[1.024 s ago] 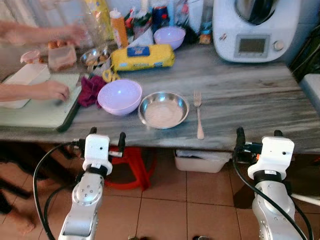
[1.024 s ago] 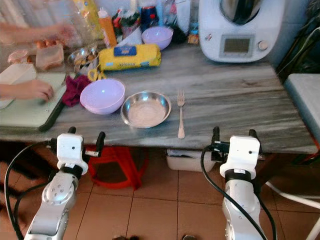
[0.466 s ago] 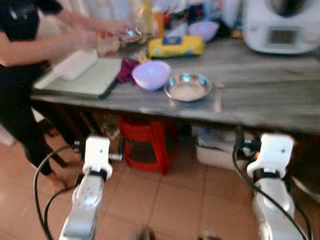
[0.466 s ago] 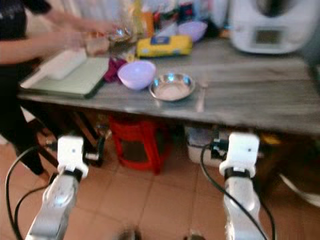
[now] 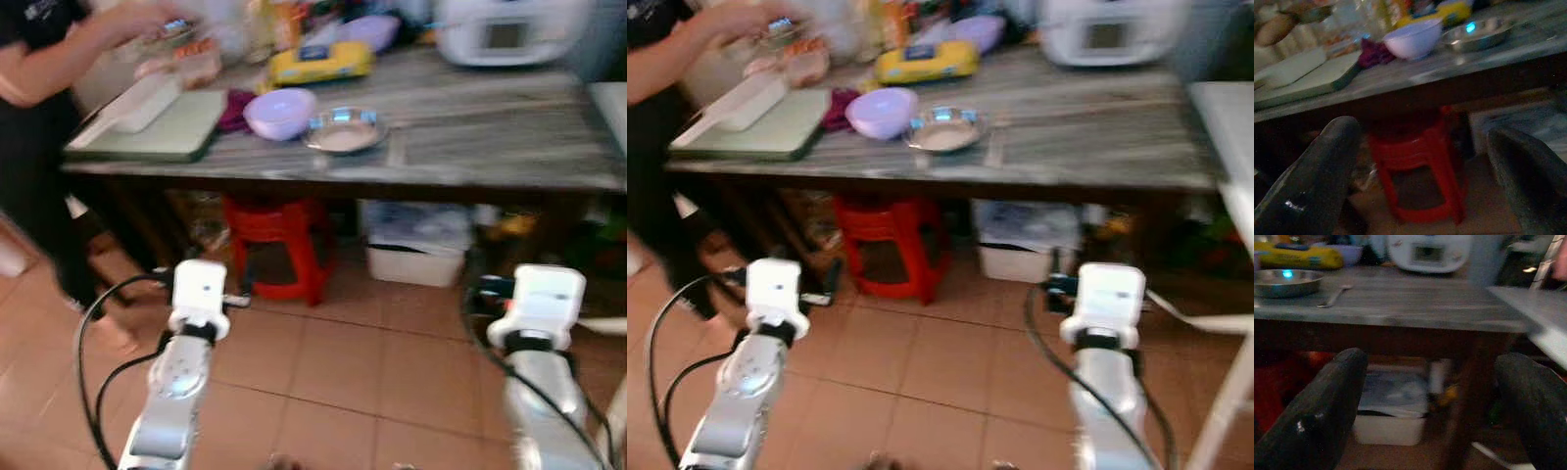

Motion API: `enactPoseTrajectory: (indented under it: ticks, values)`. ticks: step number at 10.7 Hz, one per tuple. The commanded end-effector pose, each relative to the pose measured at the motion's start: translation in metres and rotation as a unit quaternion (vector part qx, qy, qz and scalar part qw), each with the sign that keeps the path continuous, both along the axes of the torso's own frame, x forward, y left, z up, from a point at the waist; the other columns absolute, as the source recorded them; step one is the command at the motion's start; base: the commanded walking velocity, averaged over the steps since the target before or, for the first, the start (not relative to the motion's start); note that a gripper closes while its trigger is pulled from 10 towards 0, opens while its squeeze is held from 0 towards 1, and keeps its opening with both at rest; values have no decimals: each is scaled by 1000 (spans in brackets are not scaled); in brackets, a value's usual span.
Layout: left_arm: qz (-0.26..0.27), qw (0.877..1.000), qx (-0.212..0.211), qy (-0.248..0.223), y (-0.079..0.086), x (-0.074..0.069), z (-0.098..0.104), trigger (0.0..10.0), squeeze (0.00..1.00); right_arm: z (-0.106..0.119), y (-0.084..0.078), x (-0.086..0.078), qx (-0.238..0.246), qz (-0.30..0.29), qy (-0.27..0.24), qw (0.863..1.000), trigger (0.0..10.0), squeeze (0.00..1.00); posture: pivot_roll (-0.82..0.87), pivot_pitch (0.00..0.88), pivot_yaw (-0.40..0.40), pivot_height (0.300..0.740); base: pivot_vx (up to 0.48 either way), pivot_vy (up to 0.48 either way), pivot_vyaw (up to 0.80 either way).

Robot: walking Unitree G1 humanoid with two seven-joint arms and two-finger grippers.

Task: Setting the table

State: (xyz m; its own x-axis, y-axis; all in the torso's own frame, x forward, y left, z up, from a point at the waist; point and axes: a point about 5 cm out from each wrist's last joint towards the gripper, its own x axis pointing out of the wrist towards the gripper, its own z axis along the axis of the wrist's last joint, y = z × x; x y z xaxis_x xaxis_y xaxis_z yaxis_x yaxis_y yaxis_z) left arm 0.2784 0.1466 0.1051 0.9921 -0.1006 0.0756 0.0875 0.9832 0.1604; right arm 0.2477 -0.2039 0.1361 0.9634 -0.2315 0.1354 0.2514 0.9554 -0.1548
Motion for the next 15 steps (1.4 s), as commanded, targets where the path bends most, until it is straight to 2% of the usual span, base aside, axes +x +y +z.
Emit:
enactPoseTrajectory:
  ticks: [1,4,7,10,15]
  values:
    - [7,1000,16,1,9,-1,-1,10000,0,1,9,2,9,18,-4,1000,10000,0,-156,105,117,740,0,0,0]
    - [-10,1000,26,-9,5,-1,0,10000,0,1,7,3,5,19,-3,1000,10000,0,-157,108,115,740,0,0,0]
    - [-38,999,7,-6,-3,-2,2,10000,0,3,8,2,4,20,-6,1000,10000,0,-163,117,115,740,0,-81,0]
    - [-54,998,-18,-33,-12,3,21,10000,0,12,10,1,11,21,-24,999,10000,0,-164,123,118,740,0,-409,0]
    - [-55,998,-22,-27,-12,3,21,10000,0,14,17,2,17,36,-24,999,10000,0,-157,125,119,740,0,-480,-111]
